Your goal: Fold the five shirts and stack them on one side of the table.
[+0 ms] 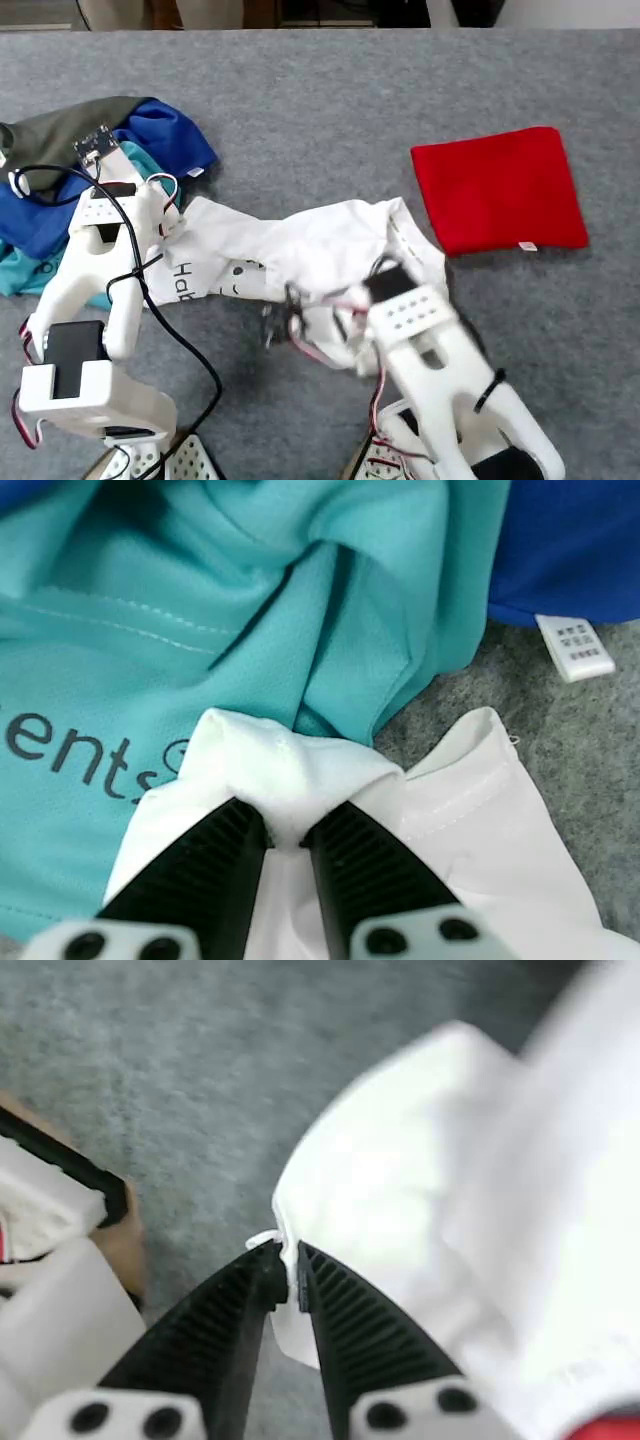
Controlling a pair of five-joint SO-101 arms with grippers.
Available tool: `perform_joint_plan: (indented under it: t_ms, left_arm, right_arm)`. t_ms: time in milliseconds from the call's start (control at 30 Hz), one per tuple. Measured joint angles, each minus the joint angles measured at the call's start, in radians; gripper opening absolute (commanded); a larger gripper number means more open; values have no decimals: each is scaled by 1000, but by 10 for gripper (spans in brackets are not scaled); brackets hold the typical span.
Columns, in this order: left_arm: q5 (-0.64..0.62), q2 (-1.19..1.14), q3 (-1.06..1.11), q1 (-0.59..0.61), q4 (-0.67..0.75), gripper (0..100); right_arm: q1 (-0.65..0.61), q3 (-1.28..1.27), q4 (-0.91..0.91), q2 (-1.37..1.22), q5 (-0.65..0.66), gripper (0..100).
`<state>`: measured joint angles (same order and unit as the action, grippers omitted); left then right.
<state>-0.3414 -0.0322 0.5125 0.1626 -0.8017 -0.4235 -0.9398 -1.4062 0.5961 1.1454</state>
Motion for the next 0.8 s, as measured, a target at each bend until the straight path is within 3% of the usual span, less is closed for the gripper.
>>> perform_joint_plan:
  t_ms: [133,300,500,700,800]
  left_arm:
    - [23,2,0,2,-11,18]
    - [80,153,-192,11,-304,18]
    - [98,400,-657,12,-664,18]
    - [189,491,-1115,15,-899,18]
    - [222,517,-1235,26,-945,18]
  right_arm:
    - [87,292,-186,37,-29,1]
    - [144,736,-333,117,-118,1]
    - [258,1209,-348,129,-381,1]
    - [376,1587,-304,150,-562,1]
    - [416,1697,-218,150,-646,1]
